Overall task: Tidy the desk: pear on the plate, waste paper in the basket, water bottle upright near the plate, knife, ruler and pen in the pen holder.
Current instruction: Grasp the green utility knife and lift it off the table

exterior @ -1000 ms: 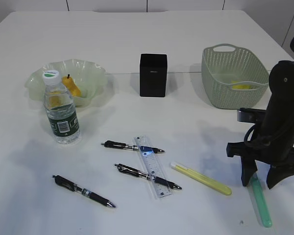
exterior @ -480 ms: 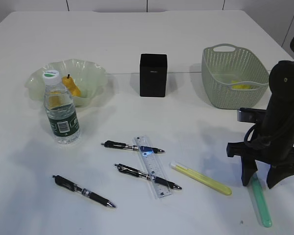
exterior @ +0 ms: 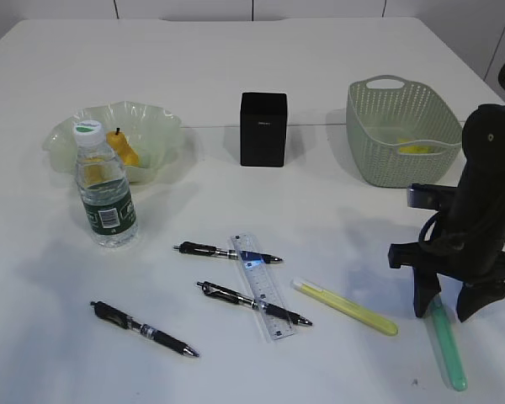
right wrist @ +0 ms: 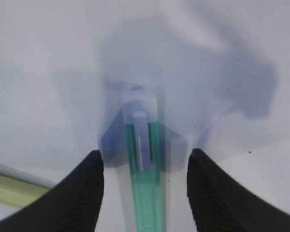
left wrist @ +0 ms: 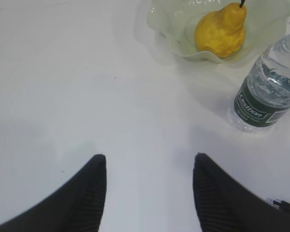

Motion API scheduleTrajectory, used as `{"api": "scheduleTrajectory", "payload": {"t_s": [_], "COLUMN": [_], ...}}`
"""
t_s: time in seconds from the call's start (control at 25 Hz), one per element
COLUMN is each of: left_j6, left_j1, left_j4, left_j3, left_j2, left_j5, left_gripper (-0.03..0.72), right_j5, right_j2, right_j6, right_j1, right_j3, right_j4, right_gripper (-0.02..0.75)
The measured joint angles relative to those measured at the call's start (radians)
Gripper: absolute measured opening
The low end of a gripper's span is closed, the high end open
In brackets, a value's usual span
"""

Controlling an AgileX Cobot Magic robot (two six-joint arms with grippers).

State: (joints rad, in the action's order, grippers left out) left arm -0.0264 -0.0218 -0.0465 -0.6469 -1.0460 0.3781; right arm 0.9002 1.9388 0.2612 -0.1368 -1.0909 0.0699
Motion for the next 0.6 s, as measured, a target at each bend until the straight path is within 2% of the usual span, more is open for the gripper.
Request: {"api": "scheduleTrajectory", "payload": {"t_s": [0.6], "left_j6": [0.0], "left_j1": [0.0], "left_j4": [0.0], "left_j3": [0.0], "left_j2": [0.0], "left_j5": [0.0], "left_gripper": [0.402], "right_j5": [-0.051], "right_j2": [0.0], "right_j6": [0.0], "right_j1": [0.0], "right_j3": [0.0], "right_j4": [0.0], "right_gripper": [0.409]}}
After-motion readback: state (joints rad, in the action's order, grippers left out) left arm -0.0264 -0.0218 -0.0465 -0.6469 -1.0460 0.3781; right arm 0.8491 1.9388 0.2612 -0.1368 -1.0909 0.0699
